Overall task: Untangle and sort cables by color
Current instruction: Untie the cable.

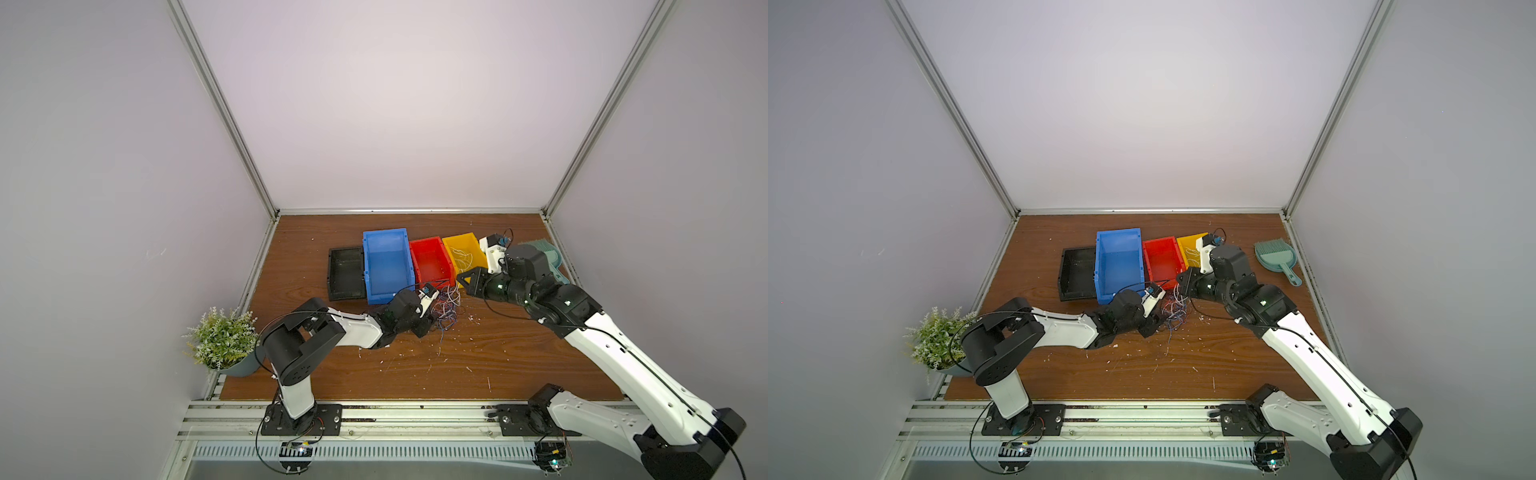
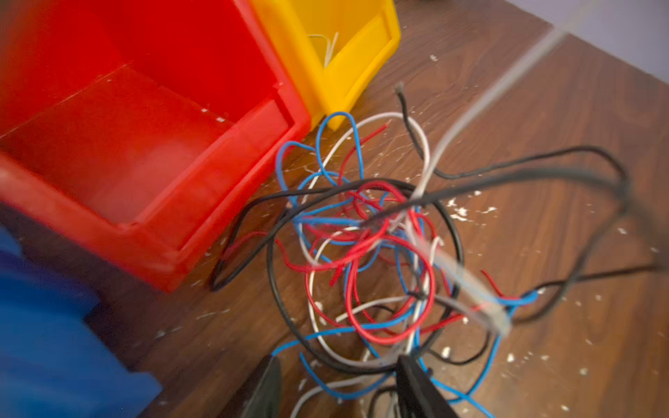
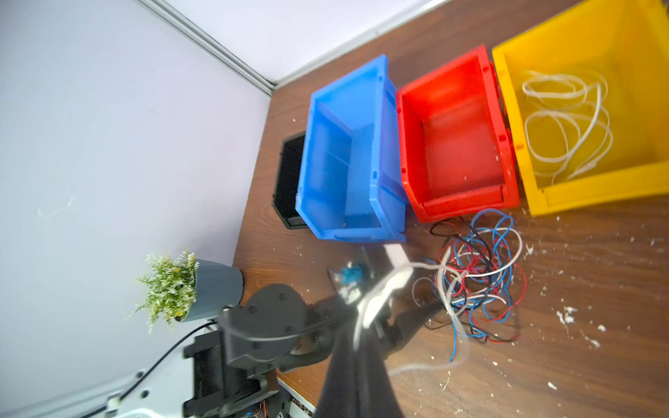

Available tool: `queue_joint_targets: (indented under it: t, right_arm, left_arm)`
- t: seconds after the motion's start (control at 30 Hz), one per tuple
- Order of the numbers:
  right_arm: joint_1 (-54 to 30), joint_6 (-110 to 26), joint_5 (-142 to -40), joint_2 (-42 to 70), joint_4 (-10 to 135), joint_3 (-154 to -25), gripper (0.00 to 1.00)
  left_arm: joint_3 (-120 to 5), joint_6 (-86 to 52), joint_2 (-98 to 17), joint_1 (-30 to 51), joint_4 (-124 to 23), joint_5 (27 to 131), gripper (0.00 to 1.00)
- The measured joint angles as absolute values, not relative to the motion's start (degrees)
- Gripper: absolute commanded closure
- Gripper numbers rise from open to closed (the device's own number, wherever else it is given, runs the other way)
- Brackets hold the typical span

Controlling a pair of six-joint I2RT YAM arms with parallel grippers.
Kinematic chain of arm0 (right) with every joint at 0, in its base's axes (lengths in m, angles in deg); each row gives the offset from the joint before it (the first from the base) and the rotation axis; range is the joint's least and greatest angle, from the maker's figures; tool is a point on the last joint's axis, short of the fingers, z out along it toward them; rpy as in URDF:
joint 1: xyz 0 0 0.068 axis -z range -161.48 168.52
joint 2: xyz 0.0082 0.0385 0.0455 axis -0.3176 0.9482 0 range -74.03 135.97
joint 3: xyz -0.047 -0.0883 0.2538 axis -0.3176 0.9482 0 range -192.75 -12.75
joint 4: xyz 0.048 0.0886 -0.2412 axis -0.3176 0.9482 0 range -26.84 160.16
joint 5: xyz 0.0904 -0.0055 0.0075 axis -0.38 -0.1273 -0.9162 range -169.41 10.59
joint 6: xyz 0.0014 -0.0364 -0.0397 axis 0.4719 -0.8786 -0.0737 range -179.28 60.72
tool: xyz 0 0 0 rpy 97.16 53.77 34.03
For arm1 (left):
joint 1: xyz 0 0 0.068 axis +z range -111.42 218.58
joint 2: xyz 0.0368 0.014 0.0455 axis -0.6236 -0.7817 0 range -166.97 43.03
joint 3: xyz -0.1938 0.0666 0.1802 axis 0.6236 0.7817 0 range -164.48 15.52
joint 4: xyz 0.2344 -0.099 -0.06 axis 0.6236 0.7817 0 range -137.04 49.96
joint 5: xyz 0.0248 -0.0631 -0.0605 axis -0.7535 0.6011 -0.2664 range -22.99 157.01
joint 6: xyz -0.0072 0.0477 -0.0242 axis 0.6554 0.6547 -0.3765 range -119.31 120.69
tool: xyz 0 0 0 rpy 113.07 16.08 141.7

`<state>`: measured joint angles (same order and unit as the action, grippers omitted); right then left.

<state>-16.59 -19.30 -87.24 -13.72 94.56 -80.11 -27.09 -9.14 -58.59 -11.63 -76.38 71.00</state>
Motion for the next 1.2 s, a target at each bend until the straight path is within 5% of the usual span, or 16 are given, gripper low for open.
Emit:
queue_joint_targets:
  t: [0.67,0.87,1.03,1.2]
  right_arm:
    - [-16.6,-34.2,-76.4,0.2,104.4,-124.6,1.0]
    - [-16.5,-37.7,-83.3,5.7,107.5,-133.3,1.0]
    - [-16.6,-40.5,-93.1,5.3,108.8,-132.1,1.0]
    - [-16.6,-42.8,-99.2,-1.9,106.1,-113.4,1.0]
  left_arm:
    - [-14.4,-10.6,-36.2,-11.7,-79.4,68.8,0.41]
    - [-13.5,-9.8,-30.3,-11.7,-79.4,70.8,0.38]
    - [-12.9,-6.6,-22.2,-11.7,-82.5,75.2,0.26]
    - [-10.4,-0.9,-16.2,-11.7,-87.8,78.4,0.19]
